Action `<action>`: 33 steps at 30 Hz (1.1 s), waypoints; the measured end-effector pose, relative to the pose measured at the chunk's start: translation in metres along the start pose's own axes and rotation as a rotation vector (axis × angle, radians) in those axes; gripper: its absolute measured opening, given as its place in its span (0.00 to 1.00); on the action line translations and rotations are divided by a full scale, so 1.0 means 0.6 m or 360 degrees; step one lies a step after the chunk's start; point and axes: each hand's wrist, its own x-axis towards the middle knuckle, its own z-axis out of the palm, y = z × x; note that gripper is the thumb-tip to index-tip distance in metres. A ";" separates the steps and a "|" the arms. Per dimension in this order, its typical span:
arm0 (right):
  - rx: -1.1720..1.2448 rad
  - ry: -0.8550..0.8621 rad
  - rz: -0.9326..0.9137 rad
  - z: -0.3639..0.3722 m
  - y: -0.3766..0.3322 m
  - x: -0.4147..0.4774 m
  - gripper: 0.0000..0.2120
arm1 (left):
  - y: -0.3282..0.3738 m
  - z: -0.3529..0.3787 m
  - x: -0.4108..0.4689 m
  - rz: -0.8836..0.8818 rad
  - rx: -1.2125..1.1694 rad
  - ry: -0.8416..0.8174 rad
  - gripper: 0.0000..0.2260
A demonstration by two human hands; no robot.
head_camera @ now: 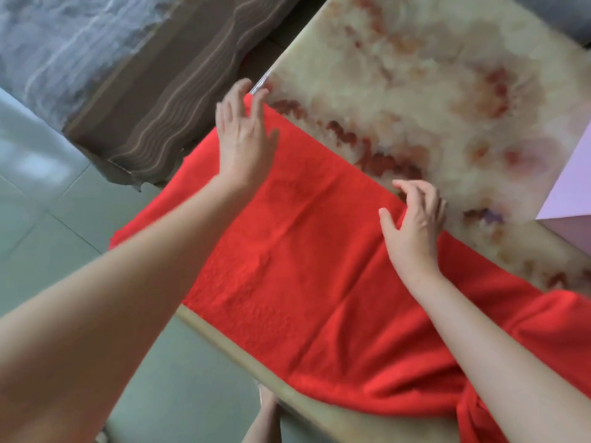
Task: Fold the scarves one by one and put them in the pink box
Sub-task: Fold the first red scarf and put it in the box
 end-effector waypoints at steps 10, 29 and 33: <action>-0.0299 -0.0643 -0.0202 -0.053 0.095 -0.145 0.30 | 0.048 0.033 -0.187 0.0109 0.0276 -0.0731 0.29; 0.0031 0.0021 0.0682 -0.302 0.292 -0.361 0.12 | 0.443 0.075 -0.546 0.0699 -0.0206 -0.0919 0.20; 0.0409 0.0299 0.0784 -0.384 0.362 -0.398 0.16 | 0.510 0.077 -0.559 0.0605 -0.0484 -0.1023 0.22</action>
